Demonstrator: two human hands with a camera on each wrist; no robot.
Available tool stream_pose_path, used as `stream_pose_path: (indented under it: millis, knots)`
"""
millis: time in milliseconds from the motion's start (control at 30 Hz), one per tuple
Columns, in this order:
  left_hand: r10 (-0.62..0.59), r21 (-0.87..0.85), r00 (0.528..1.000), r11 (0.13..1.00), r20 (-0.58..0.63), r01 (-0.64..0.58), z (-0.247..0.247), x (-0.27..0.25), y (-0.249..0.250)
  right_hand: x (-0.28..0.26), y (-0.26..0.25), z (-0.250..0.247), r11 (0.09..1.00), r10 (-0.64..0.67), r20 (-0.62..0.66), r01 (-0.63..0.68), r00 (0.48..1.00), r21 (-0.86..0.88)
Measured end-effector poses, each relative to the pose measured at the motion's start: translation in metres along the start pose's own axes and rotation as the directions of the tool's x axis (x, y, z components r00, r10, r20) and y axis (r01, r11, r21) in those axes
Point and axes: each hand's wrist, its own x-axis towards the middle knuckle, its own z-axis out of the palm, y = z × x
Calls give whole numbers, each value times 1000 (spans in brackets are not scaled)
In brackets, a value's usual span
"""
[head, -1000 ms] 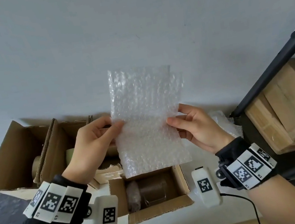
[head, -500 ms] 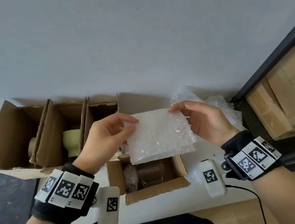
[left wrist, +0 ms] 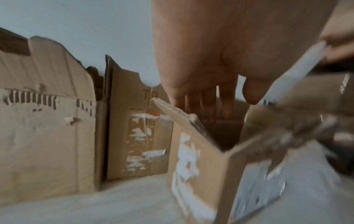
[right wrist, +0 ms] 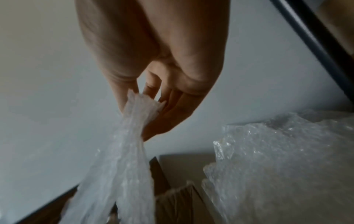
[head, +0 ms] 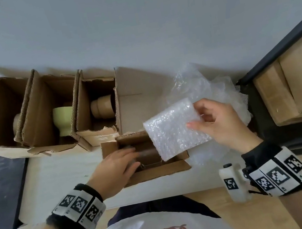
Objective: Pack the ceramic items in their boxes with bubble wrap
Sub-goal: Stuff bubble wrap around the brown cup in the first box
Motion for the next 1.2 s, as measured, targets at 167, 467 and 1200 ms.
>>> stream_pose_path:
  millis: [167,467,1200]
  knots:
    - [67,289,989,952,130,-103,19,3,-15,-11,3,32,874,-121,93,151,988,-461]
    - [187,388,966,889,177,-243,25,5,-22,-12,8,73,481,-259,237,338,936,-809]
    - [257,392,960,876,112,-280,34,7,-31,31,23,130,665,657,298,-348,692,-660]
